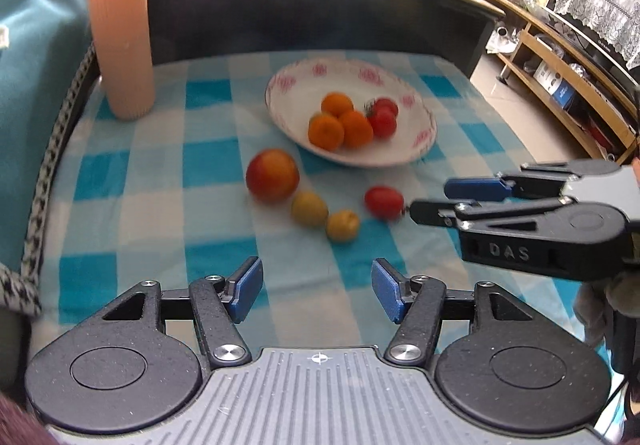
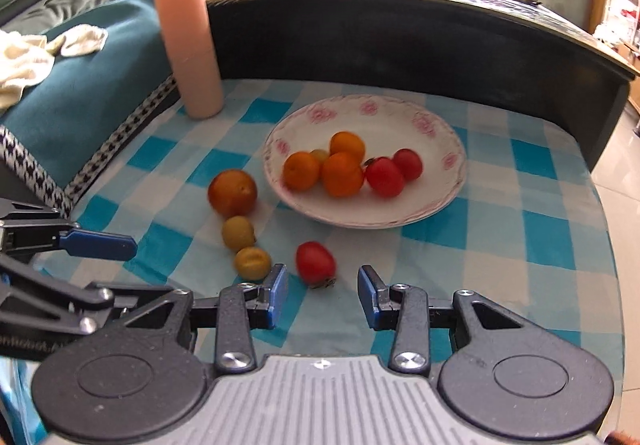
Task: Organize fruits
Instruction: 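Grasp a red tomato on the cloth with the right gripper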
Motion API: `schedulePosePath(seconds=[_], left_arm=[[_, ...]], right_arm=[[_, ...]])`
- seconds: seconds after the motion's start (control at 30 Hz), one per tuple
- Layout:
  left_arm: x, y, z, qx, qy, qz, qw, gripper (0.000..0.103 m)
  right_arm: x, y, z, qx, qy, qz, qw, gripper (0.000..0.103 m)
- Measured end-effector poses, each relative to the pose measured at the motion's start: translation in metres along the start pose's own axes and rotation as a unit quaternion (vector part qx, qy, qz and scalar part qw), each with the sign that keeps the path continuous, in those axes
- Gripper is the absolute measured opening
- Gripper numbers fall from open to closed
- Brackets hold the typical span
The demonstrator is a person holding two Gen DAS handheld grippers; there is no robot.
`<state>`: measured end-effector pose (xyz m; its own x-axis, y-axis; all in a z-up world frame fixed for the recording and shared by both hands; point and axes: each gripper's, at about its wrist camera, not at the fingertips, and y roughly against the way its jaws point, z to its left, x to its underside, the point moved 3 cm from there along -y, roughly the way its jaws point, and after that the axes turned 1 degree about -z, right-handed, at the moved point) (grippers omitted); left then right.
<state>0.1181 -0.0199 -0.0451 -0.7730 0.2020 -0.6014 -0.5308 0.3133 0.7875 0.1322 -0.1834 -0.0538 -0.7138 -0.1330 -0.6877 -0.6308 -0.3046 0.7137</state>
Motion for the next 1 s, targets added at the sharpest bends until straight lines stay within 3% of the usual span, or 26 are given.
schedulePosePath(seconds=[0.6,0.8,1.0], left_arm=[[0.003,-0.017,-0.012,0.017,-0.026,0.016,0.9994,0.07],[-0.002,-0.023,-0.018,0.024,-0.036,0.013,0.999,0.07],[-0.005,-0.035,-0.031,0.037,-0.066,0.005,0.9971,0.066]], right_arm=[[-0.003,-0.052,0.004,-0.009,0.031,0.025,0.999,0.054],[-0.005,-0.05,-0.001,-0.01,0.02,0.028,0.999,0.043],[-0.001,-0.04,-0.012,-0.001,0.007,0.032,0.999,0.043]])
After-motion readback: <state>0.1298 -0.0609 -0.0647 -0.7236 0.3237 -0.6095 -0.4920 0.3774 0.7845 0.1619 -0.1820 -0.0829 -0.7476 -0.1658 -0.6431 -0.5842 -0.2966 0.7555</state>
